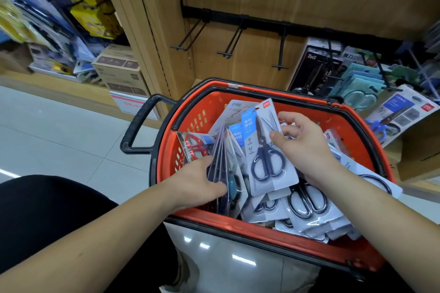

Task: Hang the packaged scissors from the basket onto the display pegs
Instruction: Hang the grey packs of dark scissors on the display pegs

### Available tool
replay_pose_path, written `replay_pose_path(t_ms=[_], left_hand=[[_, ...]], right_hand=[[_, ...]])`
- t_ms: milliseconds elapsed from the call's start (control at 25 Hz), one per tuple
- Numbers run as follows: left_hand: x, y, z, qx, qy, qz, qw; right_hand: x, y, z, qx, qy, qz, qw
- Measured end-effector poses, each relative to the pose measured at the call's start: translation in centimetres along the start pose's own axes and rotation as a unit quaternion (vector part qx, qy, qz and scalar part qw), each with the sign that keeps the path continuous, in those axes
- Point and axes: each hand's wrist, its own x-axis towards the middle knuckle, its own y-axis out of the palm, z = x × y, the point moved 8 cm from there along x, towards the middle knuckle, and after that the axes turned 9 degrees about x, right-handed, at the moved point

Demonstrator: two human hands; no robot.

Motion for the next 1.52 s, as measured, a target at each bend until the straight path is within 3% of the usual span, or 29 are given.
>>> replay_pose_path(t_ms=[120, 280, 360, 480, 560, 680, 760, 880, 960, 1040, 1120, 1240, 1520], left_hand=[[-0.3, 0.0, -0.6, -0.006, -0.011, -0.001, 1.000], [-1.6, -3.1, -2.2, -0.013, 0.020, -0.147, 0.989], [-3.4, -4.4, -4.5, 0.068, 0.086, -0.212, 0.971], [-5.9, -3.1, -8.3, 0.194, 0.183, -0.295, 0.918], [-5.3, -0.2, -9.7, 0.299, 0.210, -0.303, 0.880], [-3.7, 3.0, -9.7, 0.379, 0.219, -0.269, 0.858], [-4.0, 4.1, -10.0, 0.347, 0.249, -0.254, 0.868], [-4.6, 2.1, -10.1, 0.156, 0.278, -0.286, 0.904], [-2.1, 0.0, -7.8, 0.028, 0.215, -0.277, 0.936], [0.2, -0.8, -4.5, 0.000, 0.117, -0.260, 0.958], [1.1, 0.2, -2.4, -0.038, 0.034, -0.195, 0.980], [0.3, 1.6, -2.6, -0.141, 0.001, -0.119, 0.983], [-0.3, 0.2, -3.9, -0.167, 0.058, -0.197, 0.964]], right_hand=[[0.0, 0.0, -0.4, -0.002, 0.011, 0.001, 1.000], [0.5, -0.5, -0.4, -0.020, 0.004, -0.013, 1.000], [0.5, -0.7, -0.2, -0.007, 0.003, -0.017, 1.000], [0.5, -0.2, -0.6, 0.024, 0.016, -0.011, 1.000], [0.5, -0.1, -0.7, 0.035, 0.020, -0.023, 0.999], [-0.1, 0.7, -0.8, 0.065, 0.047, -0.012, 0.997], [-0.4, 1.2, -1.2, 0.047, 0.051, 0.012, 0.998], [-0.1, 1.0, -1.6, 0.037, 0.056, 0.015, 0.998], [0.2, 0.8, -1.7, 0.049, 0.064, 0.014, 0.997], [0.2, 0.8, -1.6, 0.045, 0.065, 0.015, 0.997], [0.1, 0.7, -1.5, 0.039, 0.057, 0.020, 0.997], [-0.1, 0.7, -1.2, 0.040, 0.045, 0.035, 0.998], [0.1, -0.5, -0.5, 0.011, 0.017, -0.002, 1.000]])
